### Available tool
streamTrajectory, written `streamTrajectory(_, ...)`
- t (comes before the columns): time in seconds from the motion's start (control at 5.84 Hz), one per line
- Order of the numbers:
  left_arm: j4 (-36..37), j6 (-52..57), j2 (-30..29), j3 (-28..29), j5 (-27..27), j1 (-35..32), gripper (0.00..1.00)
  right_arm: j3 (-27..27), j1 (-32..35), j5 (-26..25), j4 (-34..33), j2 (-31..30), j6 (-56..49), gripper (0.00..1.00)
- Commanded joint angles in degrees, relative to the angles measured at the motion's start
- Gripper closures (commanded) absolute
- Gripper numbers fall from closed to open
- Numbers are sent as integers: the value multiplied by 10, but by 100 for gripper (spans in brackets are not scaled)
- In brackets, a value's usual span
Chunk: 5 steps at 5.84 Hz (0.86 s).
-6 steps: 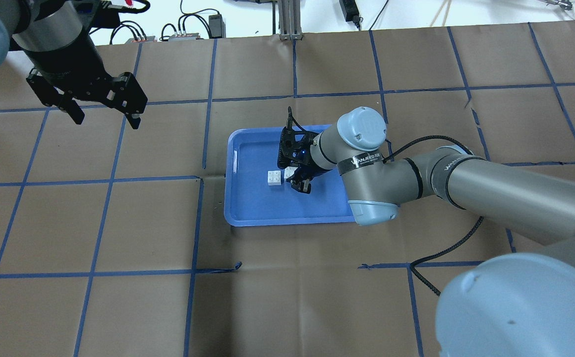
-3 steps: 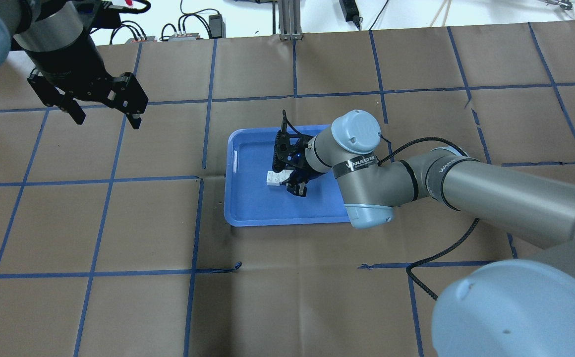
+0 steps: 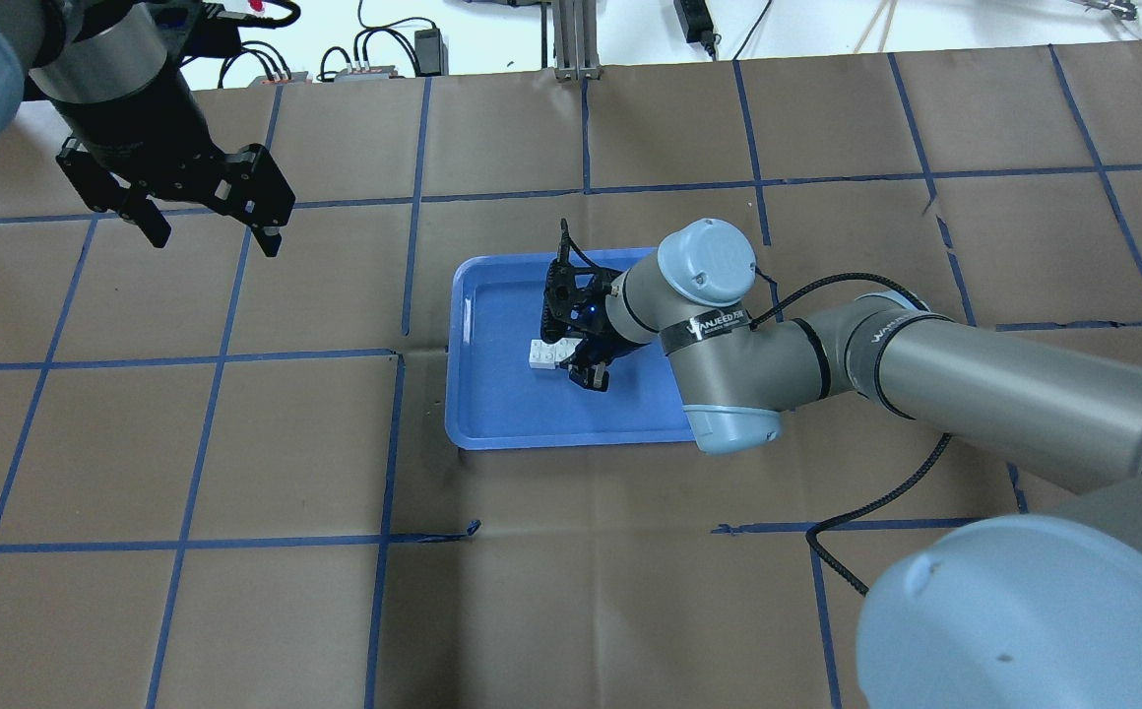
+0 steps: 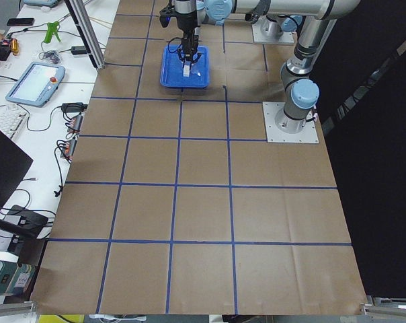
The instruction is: Assemble white blocks and place on blue tray
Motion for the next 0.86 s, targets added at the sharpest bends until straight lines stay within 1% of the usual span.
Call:
streamTrajectory(0.0,0,-1,0,0,0,0,1,0,0,0,0,0,0,72)
streamTrajectory(0.34,5,-2,0,0,1,0,1,0,0,0,-3,12,0,71)
streamTrajectory(0.68,5,-2,0,-1,1,0,1,0,0,0,-2,8,5,71)
